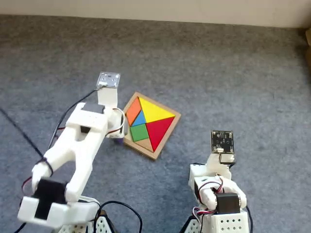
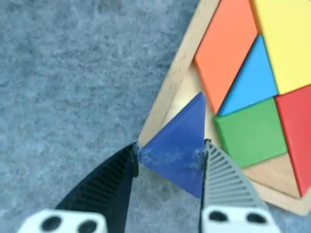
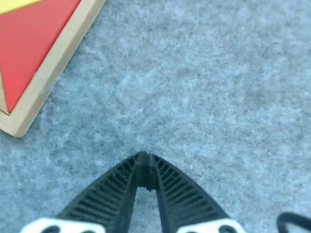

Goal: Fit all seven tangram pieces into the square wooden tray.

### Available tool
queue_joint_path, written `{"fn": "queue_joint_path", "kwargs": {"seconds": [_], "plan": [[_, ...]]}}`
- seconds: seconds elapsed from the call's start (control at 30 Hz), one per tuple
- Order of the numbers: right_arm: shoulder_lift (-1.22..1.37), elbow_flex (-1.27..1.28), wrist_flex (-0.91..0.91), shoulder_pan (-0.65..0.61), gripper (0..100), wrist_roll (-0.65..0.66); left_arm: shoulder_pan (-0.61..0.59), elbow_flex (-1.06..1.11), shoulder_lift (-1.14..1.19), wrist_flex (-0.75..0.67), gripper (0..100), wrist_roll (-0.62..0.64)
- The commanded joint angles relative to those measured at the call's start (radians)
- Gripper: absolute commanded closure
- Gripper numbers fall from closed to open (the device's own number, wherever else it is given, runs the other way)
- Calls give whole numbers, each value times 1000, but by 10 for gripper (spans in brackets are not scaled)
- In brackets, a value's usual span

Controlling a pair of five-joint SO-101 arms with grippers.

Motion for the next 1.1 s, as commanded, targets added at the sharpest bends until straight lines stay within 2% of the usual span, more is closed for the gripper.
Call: {"fn": "queue_joint_path", "kwargs": {"seconds": [0.0, 0.13, 0.23, 0.37, 0.63, 0.8, 0.93, 1.07], "plan": [[-18, 104, 5, 10, 991, 9, 21, -97, 39, -14, 928, 11], [-18, 104, 5, 10, 991, 9, 42, -127, 65, -9, 915, 11], [-18, 104, 5, 10, 991, 9, 42, -131, 68, -9, 834, 21], [-18, 104, 5, 10, 991, 9, 38, -131, 64, -8, 741, 120], [-18, 104, 5, 10, 991, 9, 33, -134, 56, -6, 750, 118], [-18, 104, 5, 10, 991, 9, 19, -134, -88, 77, 752, 123], [-18, 104, 5, 10, 991, 9, -39, -54, -223, 34, 752, 118], [-18, 104, 5, 10, 991, 9, -54, 10, -245, 8, 770, 68]]}}
